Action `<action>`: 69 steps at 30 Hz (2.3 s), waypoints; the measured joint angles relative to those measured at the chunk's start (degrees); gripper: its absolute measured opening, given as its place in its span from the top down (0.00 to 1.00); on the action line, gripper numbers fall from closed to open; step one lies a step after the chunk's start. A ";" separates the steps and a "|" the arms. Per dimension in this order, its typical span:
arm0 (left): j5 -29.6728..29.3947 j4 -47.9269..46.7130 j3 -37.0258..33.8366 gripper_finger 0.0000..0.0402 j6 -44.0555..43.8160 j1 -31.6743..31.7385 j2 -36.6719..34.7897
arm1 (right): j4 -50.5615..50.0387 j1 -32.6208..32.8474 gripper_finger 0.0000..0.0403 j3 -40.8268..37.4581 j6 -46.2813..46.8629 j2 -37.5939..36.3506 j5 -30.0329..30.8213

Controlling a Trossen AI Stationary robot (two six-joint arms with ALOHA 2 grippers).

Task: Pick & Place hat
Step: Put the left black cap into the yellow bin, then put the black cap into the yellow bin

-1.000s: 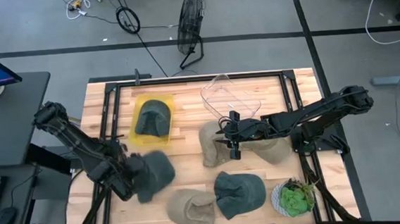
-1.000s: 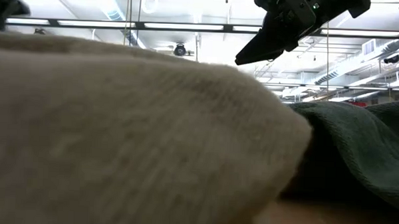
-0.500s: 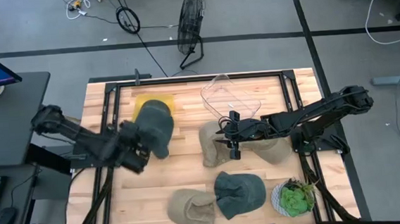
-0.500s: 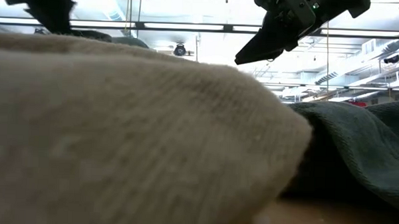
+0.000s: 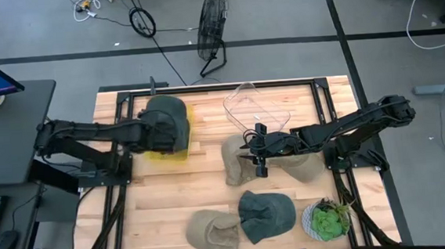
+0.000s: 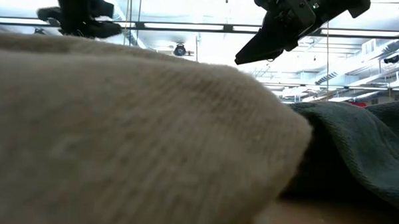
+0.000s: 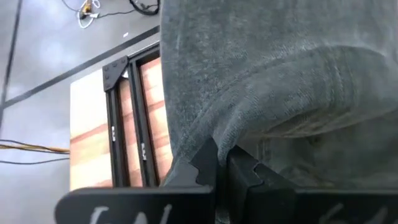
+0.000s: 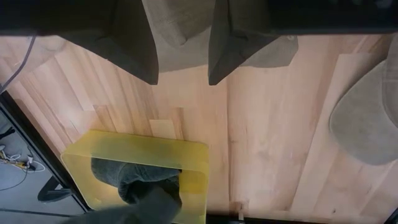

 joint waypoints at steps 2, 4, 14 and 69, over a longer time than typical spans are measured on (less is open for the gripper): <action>0.19 2.11 -0.02 0.98 2.42 1.70 1.00 | 0.00 0.00 0.64 0.00 0.00 0.00 0.02; 0.68 2.00 0.02 0.98 3.60 3.18 2.48 | -0.03 0.00 0.64 0.00 0.01 0.00 0.01; 4.41 13.26 -8.36 0.98 3.74 7.41 9.34 | -0.20 0.00 0.64 0.00 0.04 0.02 0.02; -7.82 7.97 0.90 0.51 19.12 6.86 9.65 | -17.55 6.30 0.64 13.39 19.69 2.72 -6.47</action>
